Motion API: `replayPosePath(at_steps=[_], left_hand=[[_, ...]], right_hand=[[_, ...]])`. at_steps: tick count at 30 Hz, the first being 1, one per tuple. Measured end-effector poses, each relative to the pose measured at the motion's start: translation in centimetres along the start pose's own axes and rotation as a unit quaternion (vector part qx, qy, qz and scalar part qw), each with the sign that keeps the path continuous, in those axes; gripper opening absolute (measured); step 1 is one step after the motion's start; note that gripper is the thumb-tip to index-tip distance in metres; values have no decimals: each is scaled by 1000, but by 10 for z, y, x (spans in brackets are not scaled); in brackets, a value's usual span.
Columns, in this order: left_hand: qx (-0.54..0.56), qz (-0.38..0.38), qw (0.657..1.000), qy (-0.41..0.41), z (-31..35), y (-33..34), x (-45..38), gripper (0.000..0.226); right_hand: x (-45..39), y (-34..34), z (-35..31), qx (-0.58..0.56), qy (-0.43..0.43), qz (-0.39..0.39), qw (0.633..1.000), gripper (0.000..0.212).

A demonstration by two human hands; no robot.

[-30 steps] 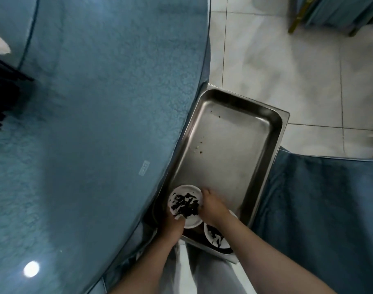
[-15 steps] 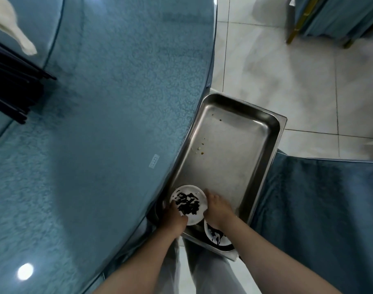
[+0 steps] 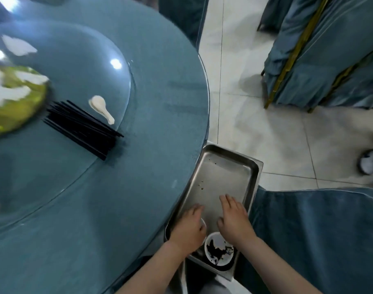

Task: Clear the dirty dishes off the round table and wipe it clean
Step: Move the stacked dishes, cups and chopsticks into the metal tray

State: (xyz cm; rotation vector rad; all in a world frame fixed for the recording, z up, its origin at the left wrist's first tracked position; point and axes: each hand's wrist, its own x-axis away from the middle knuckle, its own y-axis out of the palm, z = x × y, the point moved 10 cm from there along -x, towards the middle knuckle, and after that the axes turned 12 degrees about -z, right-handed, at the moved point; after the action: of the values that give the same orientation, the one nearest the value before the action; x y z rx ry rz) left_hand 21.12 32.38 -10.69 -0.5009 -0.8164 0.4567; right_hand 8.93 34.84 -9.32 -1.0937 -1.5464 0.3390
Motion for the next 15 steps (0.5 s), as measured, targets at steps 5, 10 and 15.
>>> replayPosePath(at_steps=[5, 10, 15], left_hand=[[-62, 115, 989, 68, 41, -80, 32, 61], [-48, 187, 979, 67, 17, -147, 69, 71], [0, 250, 968, 0, -62, -205, 123, 65]], right_hand=[[27, -67, -35, 22, -14, 54, 998, 68], [35, -114, -94, 53, -59, 98, 992, 70], [22, -129, -181, 64, -117, 125, 983, 71]])
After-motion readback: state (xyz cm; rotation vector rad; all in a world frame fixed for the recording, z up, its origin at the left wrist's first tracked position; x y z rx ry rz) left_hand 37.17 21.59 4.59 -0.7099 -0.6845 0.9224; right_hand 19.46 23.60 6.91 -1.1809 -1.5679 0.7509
